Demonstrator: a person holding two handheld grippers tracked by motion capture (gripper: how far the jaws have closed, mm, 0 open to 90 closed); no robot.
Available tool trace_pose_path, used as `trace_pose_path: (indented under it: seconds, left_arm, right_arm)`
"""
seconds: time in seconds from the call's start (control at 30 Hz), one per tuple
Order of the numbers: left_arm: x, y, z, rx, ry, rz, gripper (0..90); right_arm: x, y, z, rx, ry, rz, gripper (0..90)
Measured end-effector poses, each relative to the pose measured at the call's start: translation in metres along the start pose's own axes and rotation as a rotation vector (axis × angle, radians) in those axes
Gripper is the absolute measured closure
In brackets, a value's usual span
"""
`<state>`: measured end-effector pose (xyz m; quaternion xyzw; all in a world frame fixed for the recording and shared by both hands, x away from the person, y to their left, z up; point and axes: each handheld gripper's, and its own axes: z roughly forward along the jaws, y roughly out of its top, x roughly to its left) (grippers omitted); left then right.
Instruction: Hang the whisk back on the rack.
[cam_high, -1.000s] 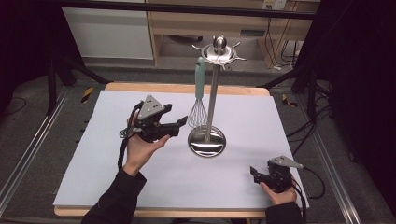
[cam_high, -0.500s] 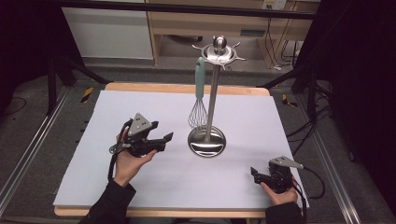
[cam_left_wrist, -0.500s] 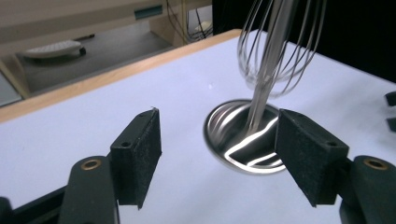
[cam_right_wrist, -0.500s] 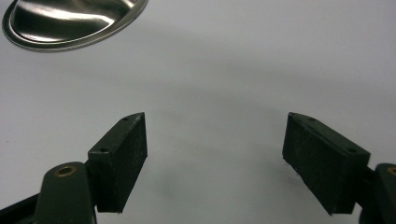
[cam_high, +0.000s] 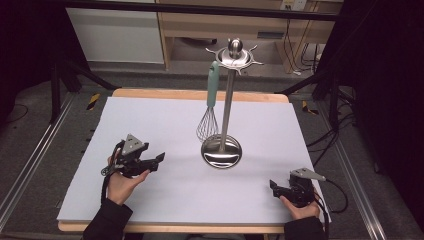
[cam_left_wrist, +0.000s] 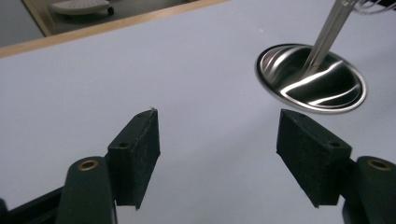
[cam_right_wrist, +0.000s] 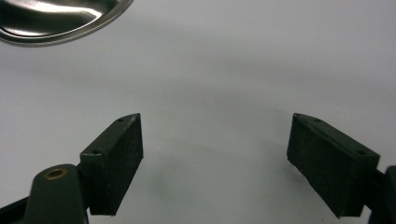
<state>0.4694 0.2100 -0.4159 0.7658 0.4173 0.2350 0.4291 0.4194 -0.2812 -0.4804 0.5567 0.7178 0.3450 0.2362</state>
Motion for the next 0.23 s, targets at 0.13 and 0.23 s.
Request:
trace_pose_path:
  seconds: [0.13, 0.23]
  left_arm:
    - [0.012, -0.016, -0.001, 0.024, 0.023, -0.034, 29.2]
    - [0.018, -0.023, -0.002, 0.032, 0.036, -0.049, 28.8]
  right_arm:
    - [-0.002, -0.001, 0.0, 0.003, -0.008, -0.004, 17.6]
    - [-0.003, -0.002, 0.0, 0.007, -0.011, 0.01, 16.8]
